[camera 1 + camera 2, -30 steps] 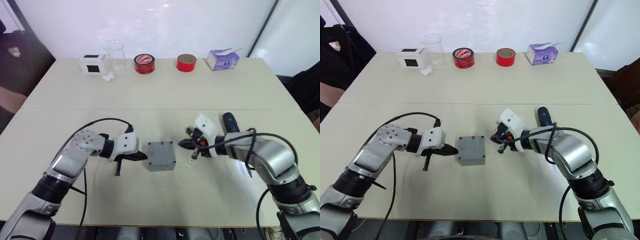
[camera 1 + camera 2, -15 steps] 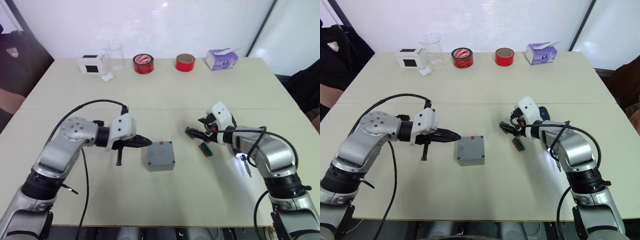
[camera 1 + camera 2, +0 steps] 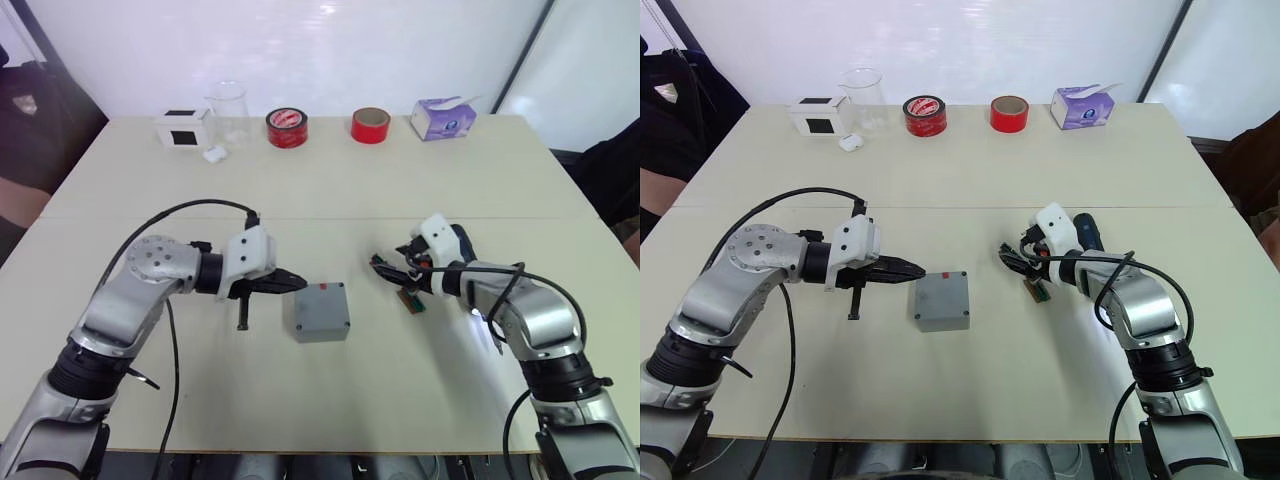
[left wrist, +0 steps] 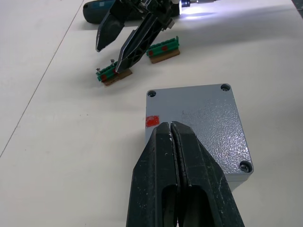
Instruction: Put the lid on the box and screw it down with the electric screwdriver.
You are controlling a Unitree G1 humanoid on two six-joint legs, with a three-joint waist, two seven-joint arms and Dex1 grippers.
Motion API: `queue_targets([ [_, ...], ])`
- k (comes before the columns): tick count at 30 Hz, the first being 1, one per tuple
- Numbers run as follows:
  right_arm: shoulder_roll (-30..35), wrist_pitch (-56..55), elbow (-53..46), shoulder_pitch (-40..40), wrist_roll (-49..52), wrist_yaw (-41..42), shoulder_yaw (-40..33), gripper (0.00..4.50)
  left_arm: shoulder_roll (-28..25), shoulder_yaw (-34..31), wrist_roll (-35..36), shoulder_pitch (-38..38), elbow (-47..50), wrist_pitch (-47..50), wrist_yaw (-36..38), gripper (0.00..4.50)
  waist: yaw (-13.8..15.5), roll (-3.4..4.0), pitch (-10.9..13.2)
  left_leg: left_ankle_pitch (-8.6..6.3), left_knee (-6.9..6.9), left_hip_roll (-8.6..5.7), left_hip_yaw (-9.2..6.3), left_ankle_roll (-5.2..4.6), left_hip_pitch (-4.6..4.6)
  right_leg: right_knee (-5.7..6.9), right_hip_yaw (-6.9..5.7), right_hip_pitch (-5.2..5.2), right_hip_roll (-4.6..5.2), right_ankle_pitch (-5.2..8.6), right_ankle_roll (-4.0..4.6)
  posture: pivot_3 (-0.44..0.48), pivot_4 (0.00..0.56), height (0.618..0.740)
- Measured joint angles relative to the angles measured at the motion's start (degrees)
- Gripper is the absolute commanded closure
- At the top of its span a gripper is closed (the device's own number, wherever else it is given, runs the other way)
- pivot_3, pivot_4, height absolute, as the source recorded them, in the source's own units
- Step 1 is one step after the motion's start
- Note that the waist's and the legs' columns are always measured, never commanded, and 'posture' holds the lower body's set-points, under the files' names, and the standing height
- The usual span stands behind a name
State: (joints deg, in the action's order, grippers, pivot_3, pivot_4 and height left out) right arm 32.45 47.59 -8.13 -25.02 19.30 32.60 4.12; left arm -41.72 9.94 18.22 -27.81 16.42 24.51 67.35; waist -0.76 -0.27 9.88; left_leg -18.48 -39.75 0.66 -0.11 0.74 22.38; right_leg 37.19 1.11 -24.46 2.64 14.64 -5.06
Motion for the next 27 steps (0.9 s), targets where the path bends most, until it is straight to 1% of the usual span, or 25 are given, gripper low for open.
queue_targets([
  [1,-0.06,0.00,0.18,0.00,-0.04,0.01,0.00,1.56,0.00,0.03,-0.01,0.00,-0.01,-0.01,0.00,4.50,0.00,0.00,0.00,0.00,0.00,0.00,0.00,0.00,0.00,0.00,0.00,0.00,0.00,0.00,0.00,0.000,0.150,0.739],
  [3,-0.19,0.00,0.59,0.00,-0.10,0.03,0.00,2.23,0.01,0.09,-0.04,0.00,-0.04,-0.05,-0.06,4.50,0.00,0.00,0.00,0.00,0.00,0.00,0.00,0.00,0.00,0.00,0.00,0.00,0.00,0.00,0.00,0.000,0.150,0.739],
  [7,-0.31,0.00,0.59,0.00,-0.15,0.11,0.00,3.71,0.00,0.10,-0.05,0.00,-0.04,-0.09,-0.09,4.50,0.00,0.00,0.00,0.00,0.00,0.00,0.00,0.00,0.00,0.00,0.00,0.00,0.00,0.00,0.00,0.000,0.150,0.739],
  [8,-0.32,0.00,0.59,0.00,-0.15,0.17,0.00,4.19,0.00,0.10,-0.05,0.00,-0.04,-0.09,-0.12,4.50,0.00,0.00,0.00,0.00,0.00,0.00,0.00,0.00,0.00,0.00,0.00,0.00,0.00,0.00,0.00,0.000,0.150,0.739],
  [9,-0.33,0.00,0.59,0.00,-0.15,0.20,0.00,4.49,0.01,0.10,-0.06,0.00,-0.04,-0.10,-0.14,4.50,0.00,0.00,0.00,0.00,0.00,0.00,0.00,0.00,0.00,0.00,0.00,0.00,0.00,0.00,0.00,0.000,0.150,0.739],
  [15,-0.42,0.25,0.58,-0.01,-0.15,0.31,-0.01,4.49,0.01,0.11,-0.07,0.00,-0.03,-0.10,-0.42,4.50,0.00,0.00,0.00,0.00,0.00,0.00,0.00,0.00,0.00,0.00,0.00,0.00,0.00,0.00,0.00,0.000,0.150,0.739],
  [20,-0.41,3.09,-1.16,-0.56,0.85,0.25,-0.78,4.49,-0.04,0.10,-0.06,0.01,-0.03,-0.10,-0.42,4.50,0.01,0.00,0.00,0.00,0.00,0.00,0.00,0.00,0.00,0.01,0.00,0.00,0.00,0.00,0.00,0.000,0.150,0.739],
  [23,0.06,6.28,-4.50,-2.36,2.60,0.12,-2.66,4.49,-0.24,0.10,-0.07,0.03,-0.03,-0.11,-0.38,4.50,0.00,0.00,0.00,0.00,0.00,0.02,0.00,0.00,0.00,0.01,0.00,0.00,0.01,0.00,0.00,0.000,0.150,0.739],
  [27,2.81,11.92,-11.68,-5.00,6.69,1.92,-4.09,4.49,-1.16,0.09,-0.10,0.31,-0.07,-0.11,-0.34,4.50,0.00,0.01,0.01,0.00,0.00,0.05,-0.03,0.00,0.00,0.00,-0.01,0.00,0.00,0.00,0.00,0.000,0.150,0.739],
])
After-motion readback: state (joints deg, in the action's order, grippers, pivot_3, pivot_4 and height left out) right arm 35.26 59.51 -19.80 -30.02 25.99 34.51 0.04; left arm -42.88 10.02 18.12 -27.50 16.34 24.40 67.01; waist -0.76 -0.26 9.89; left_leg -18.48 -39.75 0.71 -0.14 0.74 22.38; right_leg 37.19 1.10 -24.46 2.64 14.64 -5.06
